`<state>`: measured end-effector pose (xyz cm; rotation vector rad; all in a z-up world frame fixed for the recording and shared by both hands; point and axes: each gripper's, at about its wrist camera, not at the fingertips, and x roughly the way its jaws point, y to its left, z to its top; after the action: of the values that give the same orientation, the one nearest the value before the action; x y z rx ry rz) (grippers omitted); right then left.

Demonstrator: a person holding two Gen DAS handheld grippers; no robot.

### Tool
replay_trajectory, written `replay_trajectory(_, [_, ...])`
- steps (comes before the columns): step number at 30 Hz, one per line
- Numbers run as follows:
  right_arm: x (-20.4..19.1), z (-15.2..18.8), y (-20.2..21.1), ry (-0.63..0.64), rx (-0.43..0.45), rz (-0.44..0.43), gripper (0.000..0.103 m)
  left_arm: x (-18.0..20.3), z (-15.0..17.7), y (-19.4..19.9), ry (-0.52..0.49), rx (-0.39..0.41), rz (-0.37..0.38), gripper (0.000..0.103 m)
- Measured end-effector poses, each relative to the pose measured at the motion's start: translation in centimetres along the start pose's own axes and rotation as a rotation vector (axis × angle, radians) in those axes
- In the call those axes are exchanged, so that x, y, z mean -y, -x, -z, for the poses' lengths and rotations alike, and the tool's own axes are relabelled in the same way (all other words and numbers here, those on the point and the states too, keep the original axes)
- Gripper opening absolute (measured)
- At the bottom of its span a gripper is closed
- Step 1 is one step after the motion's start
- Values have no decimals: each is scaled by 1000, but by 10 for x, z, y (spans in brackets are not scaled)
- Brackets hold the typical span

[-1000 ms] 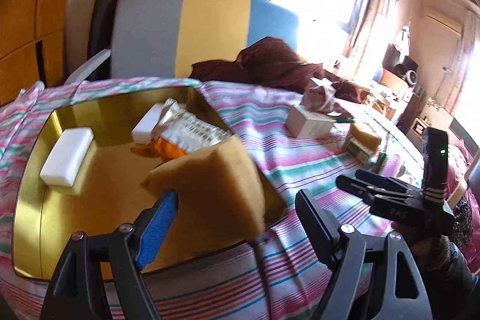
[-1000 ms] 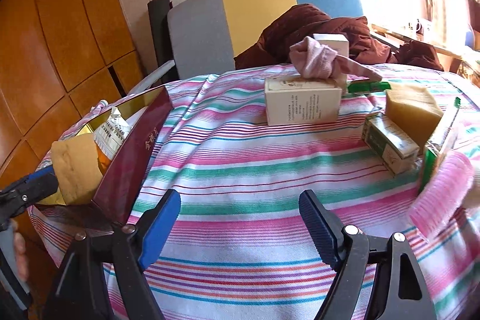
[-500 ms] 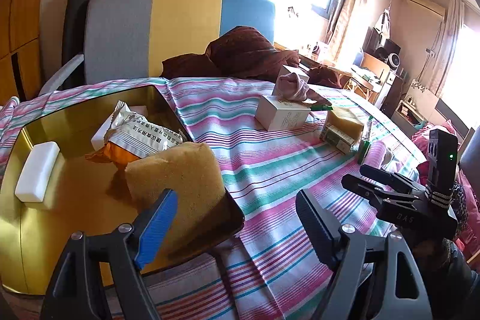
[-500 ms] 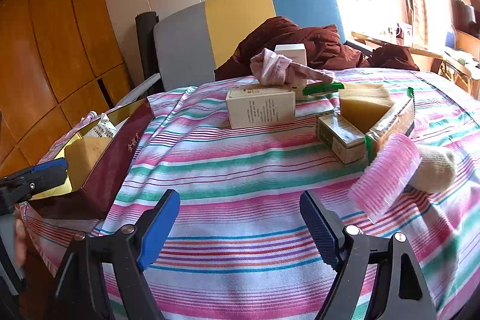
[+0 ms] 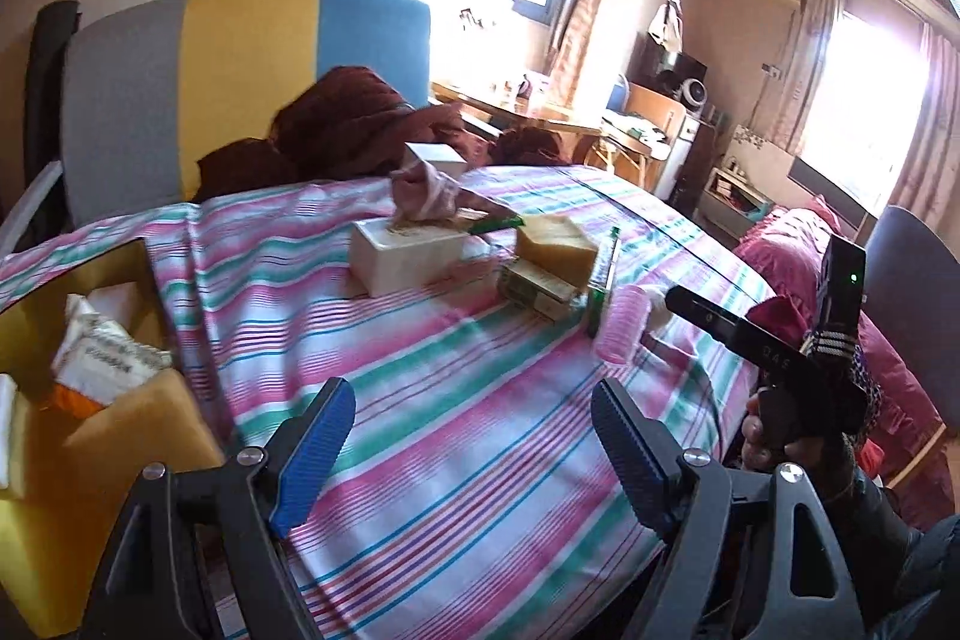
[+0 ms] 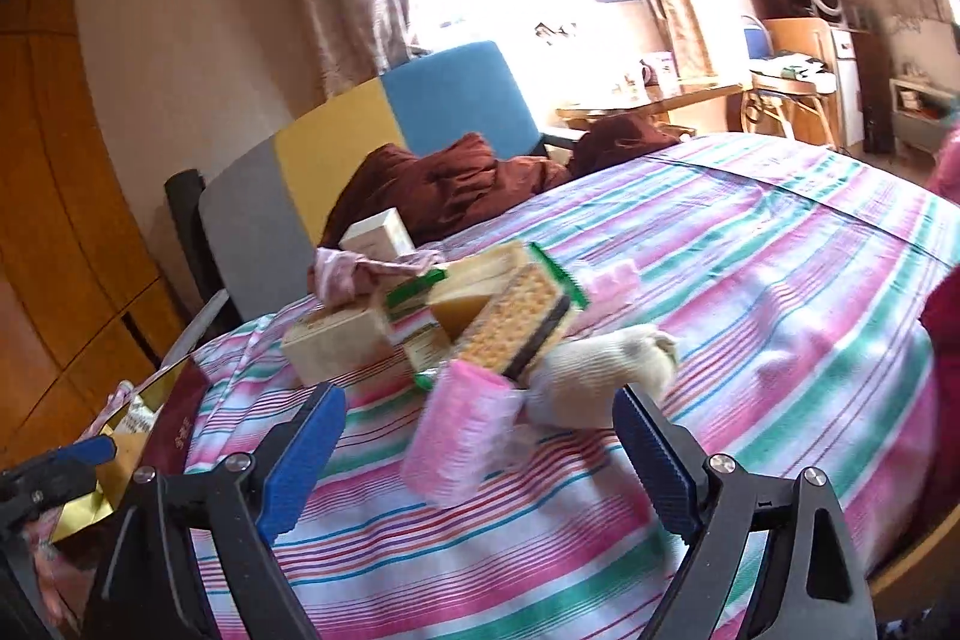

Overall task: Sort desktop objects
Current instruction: 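Move the left tool back to the pile and grasp the pink hair roller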

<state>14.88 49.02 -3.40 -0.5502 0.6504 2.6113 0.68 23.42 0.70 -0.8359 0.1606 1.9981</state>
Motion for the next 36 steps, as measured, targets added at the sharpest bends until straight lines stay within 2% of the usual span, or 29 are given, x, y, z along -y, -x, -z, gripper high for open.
replay_trajectory(3, [23, -3, -6, -68, -1, 45, 91, 26, -7, -38, -43, -58, 25, 81])
replay_trajectory(7, [45, -9, -9, -126, 25, 84, 94, 56, -11, -80, -75, -140, 95, 80])
replay_trajectory(11, [64, -14, -15, -176, 45, 98, 98, 81, -14, -114, -107, -195, 131, 73])
replay_trajectory(17, [90, -9, -33, -257, 39, 107, 98, 88, -23, -146, -95, -240, 146, 71])
replay_trajectory(21, [96, -6, -37, -282, 47, 75, 102, 91, -25, -161, -101, -259, 143, 63])
replay_trajectory(22, [95, -6, -38, -274, 46, 74, 102, 91, -25, -164, -101, -263, 149, 61])
replay_trajectory(24, [93, -6, -40, -262, 43, 76, 103, 92, -24, -170, -99, -275, 166, 44])
replay_trajectory(26, [93, -5, -42, -253, 39, 76, 103, 91, -21, -173, -96, -279, 184, 39])
replay_trajectory(31, [91, -5, -46, -233, 28, 81, 103, 81, -15, -160, -90, -244, 203, 39])
replay_trajectory(36, [89, -4, -47, -221, 16, 89, 103, 57, -4, -136, -27, -229, 203, 39])
